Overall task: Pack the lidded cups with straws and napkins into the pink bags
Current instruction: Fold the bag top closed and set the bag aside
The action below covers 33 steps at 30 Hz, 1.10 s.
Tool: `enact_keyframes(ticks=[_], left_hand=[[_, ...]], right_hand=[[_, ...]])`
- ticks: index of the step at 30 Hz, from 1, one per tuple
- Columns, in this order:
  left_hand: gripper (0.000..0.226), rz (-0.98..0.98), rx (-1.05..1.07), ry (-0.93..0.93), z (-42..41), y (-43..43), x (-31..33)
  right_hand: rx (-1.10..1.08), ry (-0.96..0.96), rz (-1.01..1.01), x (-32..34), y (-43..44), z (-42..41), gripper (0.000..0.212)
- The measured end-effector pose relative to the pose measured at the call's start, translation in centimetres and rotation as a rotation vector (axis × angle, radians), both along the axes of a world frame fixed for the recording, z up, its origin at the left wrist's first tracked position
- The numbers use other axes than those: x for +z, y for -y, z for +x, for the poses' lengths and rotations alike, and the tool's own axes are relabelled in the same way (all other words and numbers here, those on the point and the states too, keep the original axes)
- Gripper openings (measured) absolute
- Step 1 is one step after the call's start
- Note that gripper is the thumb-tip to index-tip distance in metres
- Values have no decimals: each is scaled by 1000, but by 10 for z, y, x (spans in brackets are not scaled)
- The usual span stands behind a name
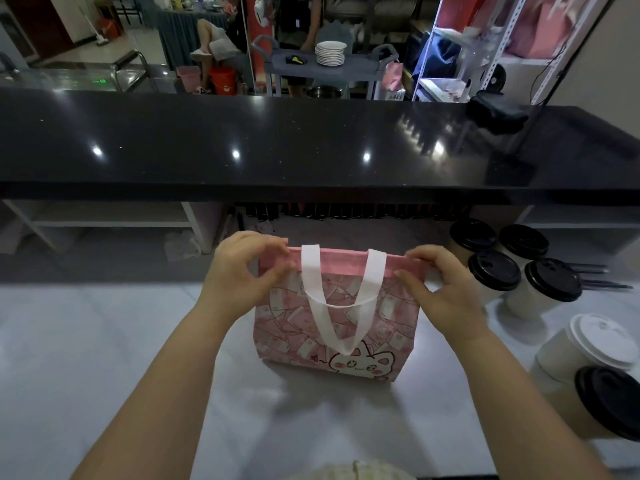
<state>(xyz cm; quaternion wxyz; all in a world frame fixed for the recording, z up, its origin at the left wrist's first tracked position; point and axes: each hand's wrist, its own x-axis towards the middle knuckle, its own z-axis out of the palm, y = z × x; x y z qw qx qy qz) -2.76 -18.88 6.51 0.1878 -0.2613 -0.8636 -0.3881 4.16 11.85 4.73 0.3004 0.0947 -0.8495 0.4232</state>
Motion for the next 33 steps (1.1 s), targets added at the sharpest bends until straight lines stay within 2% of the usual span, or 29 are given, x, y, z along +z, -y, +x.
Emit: enact_keyframes(ticks=[2, 5, 8, 12, 14, 16, 18, 20, 21, 23, 25, 26, 28, 30, 33], left_hand=[[27, -16, 85, -54, 0, -9, 1], [25, -140, 112, -63, -5, -12, 3], [9, -235, 150, -119, -9, -9, 3], [10, -279, 171, -144, -8, -13, 6], [10, -290, 146, -91, -7, -13, 10], [9, -230, 91, 43, -7, -8, 14], [11, -76, 51, 168, -3, -5, 22], [25, 21, 52, 116, 1, -14, 32], [32, 0, 41, 58, 2, -22, 37], [39, -165, -16, -33, 3, -44, 45], [34, -409, -40, -78, 5, -64, 42], [28, -486, -42, -76, 5, -70, 37], [20, -514, -42, -46, 6, -76, 23], [17, -477, -20, -54, 8, -77, 14], [10, -409, 36, -142, 12, -78, 7]], right_hand=[[-21, 128, -61, 7, 6, -2, 35], [-90, 225, 50, 12, 8, -7, 27], [-143, 251, 115, 15, 8, -9, 23], [-169, 233, 231, 20, 6, -13, 23], [-147, 250, 242, 23, 3, -13, 21], [-76, 302, 172, 29, -3, -9, 22], [-7, 325, 64, 39, -6, -3, 23], [15, 286, 16, 49, -2, -2, 20], [20, 273, 20, 54, 4, -4, 18], [46, 299, 177, 60, 22, -11, 23], [56, 351, 517, 59, 39, -19, 30], [41, 368, 629, 56, 46, -23, 27], [-10, 378, 669, 49, 53, -26, 15], [-43, 300, 657, 41, 58, -24, 7], [-56, 185, 632, 34, 61, -21, 11]])
